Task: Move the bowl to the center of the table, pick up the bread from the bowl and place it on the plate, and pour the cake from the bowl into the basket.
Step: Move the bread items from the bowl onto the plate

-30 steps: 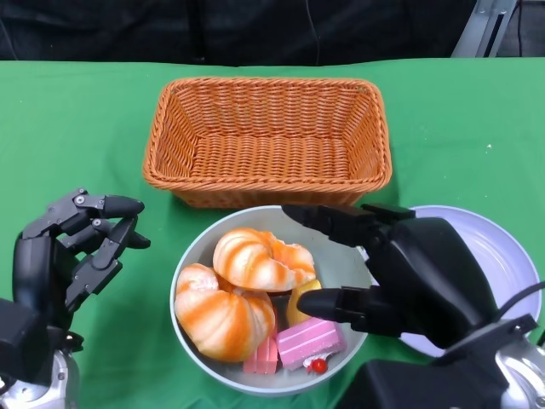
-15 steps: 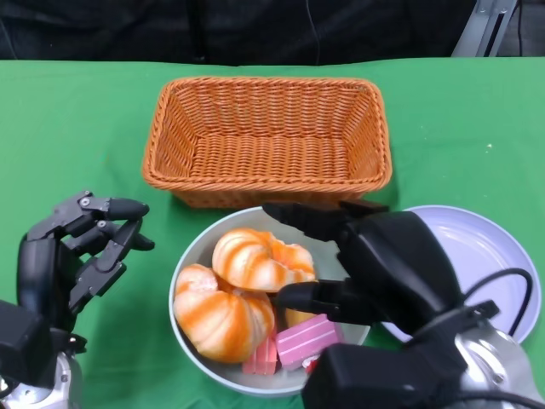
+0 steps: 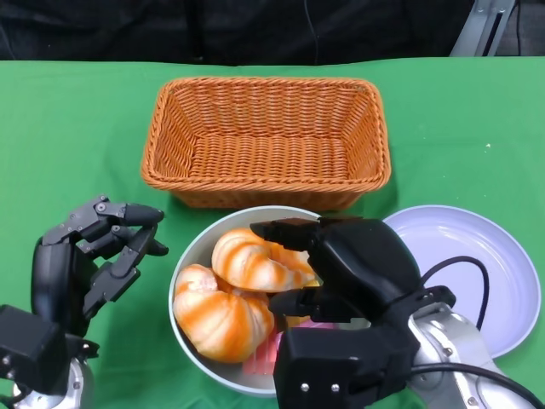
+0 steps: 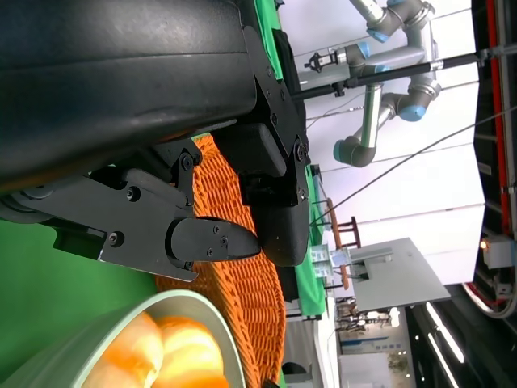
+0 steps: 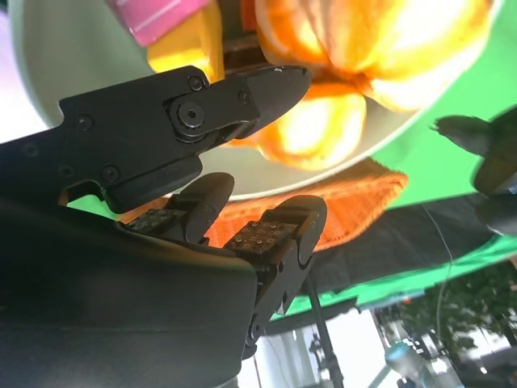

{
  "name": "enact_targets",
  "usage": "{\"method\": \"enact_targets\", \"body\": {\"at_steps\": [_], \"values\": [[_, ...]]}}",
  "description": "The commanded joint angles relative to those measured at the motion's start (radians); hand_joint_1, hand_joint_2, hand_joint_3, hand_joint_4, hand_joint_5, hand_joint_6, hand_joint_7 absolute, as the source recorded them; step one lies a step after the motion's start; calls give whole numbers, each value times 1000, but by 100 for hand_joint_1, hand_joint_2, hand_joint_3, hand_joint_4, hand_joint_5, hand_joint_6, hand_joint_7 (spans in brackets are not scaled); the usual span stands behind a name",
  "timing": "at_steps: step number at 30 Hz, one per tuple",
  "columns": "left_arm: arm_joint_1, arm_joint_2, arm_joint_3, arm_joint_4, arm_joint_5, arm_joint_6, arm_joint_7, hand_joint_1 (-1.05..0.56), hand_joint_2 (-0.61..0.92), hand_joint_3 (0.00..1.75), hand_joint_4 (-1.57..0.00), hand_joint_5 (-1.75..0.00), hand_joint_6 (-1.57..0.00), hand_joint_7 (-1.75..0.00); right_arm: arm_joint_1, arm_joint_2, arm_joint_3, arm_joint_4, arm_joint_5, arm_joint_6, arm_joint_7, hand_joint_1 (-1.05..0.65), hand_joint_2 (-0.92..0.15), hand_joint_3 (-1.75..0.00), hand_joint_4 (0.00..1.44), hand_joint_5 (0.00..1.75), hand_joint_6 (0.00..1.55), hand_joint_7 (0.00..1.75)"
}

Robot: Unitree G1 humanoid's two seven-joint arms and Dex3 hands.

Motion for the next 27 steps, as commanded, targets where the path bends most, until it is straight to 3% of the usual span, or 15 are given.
{"method": "enact_targets", "body": {"at_steps": [1,10,27], "values": [[14,2,3,-21,-5,-7,13,-18,92,32,-85,-124,-96,-85,-24,-1,10,32,-10,7,-27,-81,-92,-8,54,17,52,0],[23,7,-6,-27,22,-24,26,-17,92,35,-85,-128,-95,-89,-95,15,48,184,-43,17,-102,-80,-92,-9,51,13,49,0],[32,-11,-7,-42,-20,-16,-11,-16,92,35,-84,-133,-93,-93,-210,33,115,448,-54,7,-249,-75,-92,-8,59,12,51,1]]}}
